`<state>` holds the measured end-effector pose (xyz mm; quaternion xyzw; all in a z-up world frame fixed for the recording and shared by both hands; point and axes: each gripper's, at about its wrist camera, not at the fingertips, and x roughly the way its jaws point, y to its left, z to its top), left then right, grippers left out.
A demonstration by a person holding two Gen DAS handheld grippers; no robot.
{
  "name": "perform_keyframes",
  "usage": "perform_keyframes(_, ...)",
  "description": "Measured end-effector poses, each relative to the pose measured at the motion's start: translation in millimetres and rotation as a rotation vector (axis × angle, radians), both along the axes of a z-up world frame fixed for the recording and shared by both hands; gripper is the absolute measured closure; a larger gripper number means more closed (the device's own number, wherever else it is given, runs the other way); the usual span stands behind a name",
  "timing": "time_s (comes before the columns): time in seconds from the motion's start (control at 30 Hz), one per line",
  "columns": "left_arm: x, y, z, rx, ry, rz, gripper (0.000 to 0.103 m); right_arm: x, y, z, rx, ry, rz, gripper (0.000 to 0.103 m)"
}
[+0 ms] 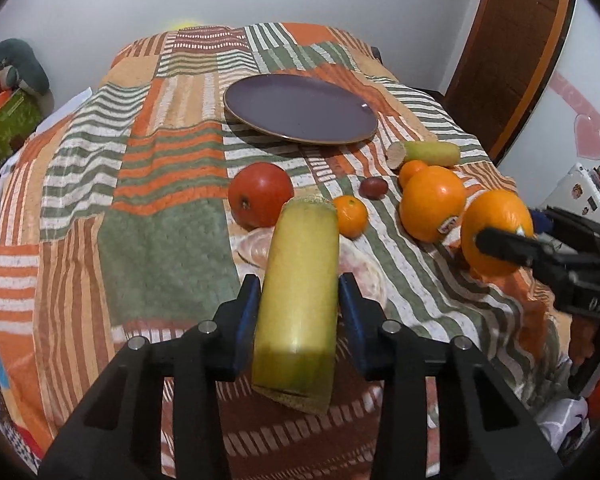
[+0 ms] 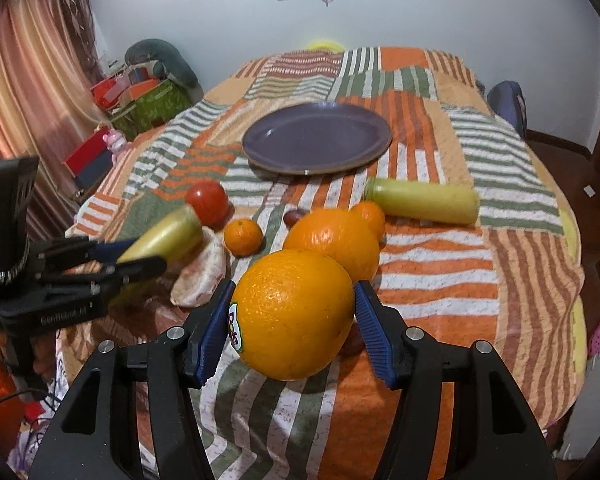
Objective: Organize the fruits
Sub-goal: 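Grasp the zucchini with the left tool while the right tool grasps the large orange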
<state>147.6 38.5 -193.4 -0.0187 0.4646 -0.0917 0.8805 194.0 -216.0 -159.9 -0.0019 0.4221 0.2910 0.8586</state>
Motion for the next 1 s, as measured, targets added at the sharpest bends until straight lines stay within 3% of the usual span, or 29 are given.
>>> perform_keyframes(0.17,-2,-2,-8,-0.003,0.064,-0.006,0.063,3,-1,10,0.010,-0.024,-0.005,0.046)
perform_keyframes(0.5,19,-8,-9,0.018,0.045,-0.022,0.063,11,-6,15,0.016,-0.042,-0.017,0.046)
perform_keyframes(0.63,21,-3,-10,-0.005,0.048,0.013,0.063,15,-7,20,0.019,-0.052,-0.020,0.046)
perform_keyframes(0.73,16,-3,-2,0.003,0.023,0.030,0.063,19,-6,24,0.020,-0.069,-0.021,0.046)
perform_keyframes(1.0,0,2,57,-0.010,-0.134,0.049,0.064,32,-6,46,0.026,-0.138,-0.024,0.046)
